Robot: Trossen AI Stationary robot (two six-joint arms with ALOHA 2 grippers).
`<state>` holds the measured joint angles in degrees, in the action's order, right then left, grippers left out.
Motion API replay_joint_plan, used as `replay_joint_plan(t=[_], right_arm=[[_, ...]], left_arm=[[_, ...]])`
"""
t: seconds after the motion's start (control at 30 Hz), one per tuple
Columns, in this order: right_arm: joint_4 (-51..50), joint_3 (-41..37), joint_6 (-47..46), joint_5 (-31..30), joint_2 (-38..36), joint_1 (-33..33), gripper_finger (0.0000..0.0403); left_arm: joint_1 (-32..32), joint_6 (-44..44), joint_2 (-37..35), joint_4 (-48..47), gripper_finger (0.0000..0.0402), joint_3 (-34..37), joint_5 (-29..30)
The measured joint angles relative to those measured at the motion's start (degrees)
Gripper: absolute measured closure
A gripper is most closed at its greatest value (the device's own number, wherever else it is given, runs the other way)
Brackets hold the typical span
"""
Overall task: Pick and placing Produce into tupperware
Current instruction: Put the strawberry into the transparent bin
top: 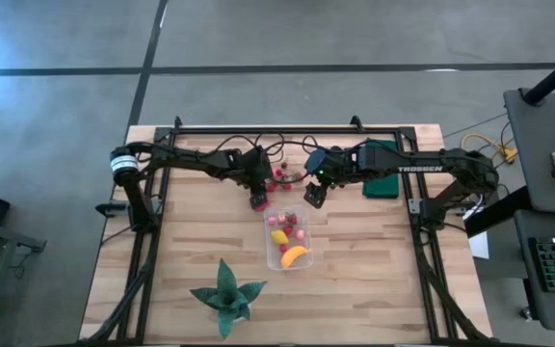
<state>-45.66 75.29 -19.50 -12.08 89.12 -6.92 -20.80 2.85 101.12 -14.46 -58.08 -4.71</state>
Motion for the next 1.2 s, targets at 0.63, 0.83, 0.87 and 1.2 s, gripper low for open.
replay_joint_plan(t=[0.63,0.83,0.87,1.2], right_arm=[[-0.71,-0.52,0.45,-0.02,0.0,-0.37,0.0138],[-0.76,-0.53,0.45,-0.02,0.0,-0.39,0.0137],[-0.76,-0.54,0.45,-0.02,0.0,-0.4,0.0136],[-0.87,-0.55,-0.01,-0.02,0.0,-0.66,0.0138]], left_arm=[[0.15,4.18,-0.02,4.59,0.019,0.33,-4.76],[0.15,5.25,1.26,5.07,0.017,0.33,-5.22],[0.17,5.18,1.91,4.96,0.0169,0.33,-5.44],[0.37,5.07,4.13,6.36,0.0168,-0.42,-5.49]])
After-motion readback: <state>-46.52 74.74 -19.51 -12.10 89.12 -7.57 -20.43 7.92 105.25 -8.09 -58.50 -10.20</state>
